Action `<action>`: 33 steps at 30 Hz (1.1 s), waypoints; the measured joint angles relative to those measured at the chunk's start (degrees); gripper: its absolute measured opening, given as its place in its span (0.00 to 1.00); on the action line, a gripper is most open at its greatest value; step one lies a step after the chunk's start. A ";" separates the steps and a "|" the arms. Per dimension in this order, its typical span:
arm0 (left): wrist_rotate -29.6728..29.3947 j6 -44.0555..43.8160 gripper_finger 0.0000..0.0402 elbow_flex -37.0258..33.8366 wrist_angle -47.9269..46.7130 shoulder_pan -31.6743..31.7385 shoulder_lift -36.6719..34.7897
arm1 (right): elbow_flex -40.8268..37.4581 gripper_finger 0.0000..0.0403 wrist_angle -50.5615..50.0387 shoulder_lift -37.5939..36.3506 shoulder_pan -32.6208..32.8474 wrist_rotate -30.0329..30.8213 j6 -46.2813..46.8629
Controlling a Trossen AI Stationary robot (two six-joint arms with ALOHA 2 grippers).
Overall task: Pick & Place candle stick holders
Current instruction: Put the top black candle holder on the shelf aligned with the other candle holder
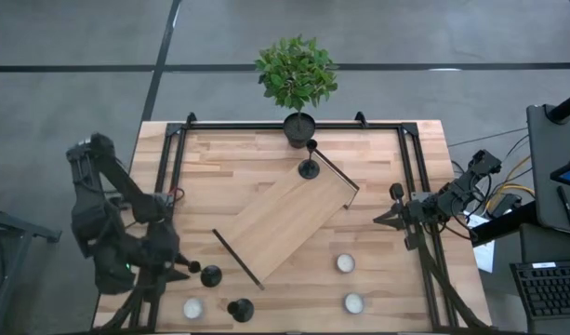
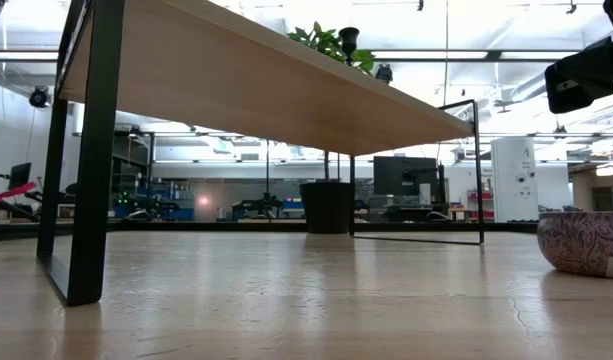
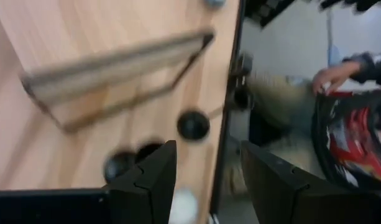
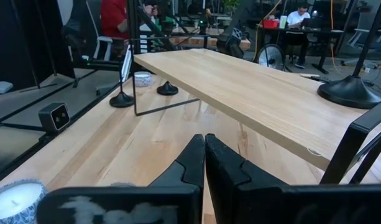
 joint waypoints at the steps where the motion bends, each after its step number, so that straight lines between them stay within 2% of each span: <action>1: 1.47 -1.70 0.43 -0.05 0.00 -0.50 0.52 | 0.00 0.02 0.00 0.00 0.00 -0.01 -0.01; 8: 4.77 -15.64 0.43 -0.25 -5.47 -4.72 2.95 | 0.00 0.02 0.00 0.00 0.00 0.01 0.01; 12: 2.99 -17.68 0.43 -1.13 -6.33 -5.99 4.55 | 0.00 0.02 0.00 0.00 0.00 -0.01 -0.01; 21: 2.89 -21.40 0.43 -6.10 -4.77 -7.49 10.78 | 0.00 0.02 0.00 0.00 0.00 0.00 0.00; 30: -3.51 -24.43 0.43 -10.15 -4.25 -9.01 16.60 | 0.00 0.02 0.00 -0.04 0.00 0.00 0.00; 33: -7.43 -26.01 0.43 -10.88 -3.69 -10.12 18.54 | 0.00 0.02 0.00 -0.04 0.00 -0.01 -0.01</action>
